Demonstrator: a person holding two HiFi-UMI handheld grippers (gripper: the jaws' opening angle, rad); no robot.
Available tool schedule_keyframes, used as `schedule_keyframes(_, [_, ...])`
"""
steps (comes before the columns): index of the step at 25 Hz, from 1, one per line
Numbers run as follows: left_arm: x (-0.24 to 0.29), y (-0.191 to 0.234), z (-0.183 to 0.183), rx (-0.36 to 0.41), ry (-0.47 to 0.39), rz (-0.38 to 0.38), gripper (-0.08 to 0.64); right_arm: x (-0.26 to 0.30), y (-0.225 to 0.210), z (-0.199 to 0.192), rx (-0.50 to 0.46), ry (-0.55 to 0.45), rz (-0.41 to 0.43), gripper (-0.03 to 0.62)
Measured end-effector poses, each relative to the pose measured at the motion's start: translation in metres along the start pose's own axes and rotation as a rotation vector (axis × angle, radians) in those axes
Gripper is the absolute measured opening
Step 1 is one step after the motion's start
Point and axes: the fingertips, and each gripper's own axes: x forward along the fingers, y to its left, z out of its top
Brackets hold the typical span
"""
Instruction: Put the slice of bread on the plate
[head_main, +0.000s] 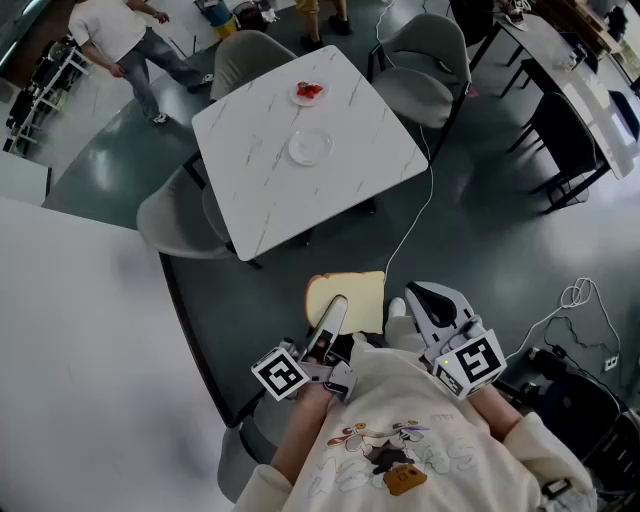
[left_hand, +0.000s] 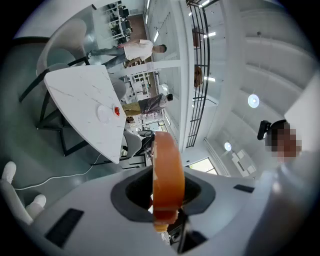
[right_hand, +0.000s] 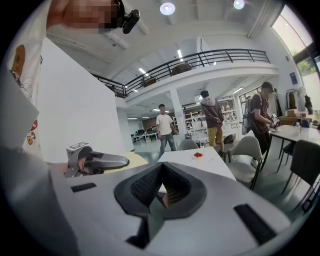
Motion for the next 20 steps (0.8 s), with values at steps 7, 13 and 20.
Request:
schedule_keyframes(7, [-0.006,-0.004,-0.003,-0.017,-0.017,0.007,0.101,-0.004,0.002,-0.002,0.017,-0.001,-0.012,0.005])
schedule_keyframes(13, [-0.001,-0.006,-0.003,-0.031,-0.051,0.01,0.101,0.0,0.001,-0.001,0.01,-0.006,0.026,0.005])
schedule_keyframes(20, [0.014,-0.009,-0.01,-0.033,-0.083,0.018,0.101,0.0,-0.017,-0.003,0.024,-0.006,0.064,0.005])
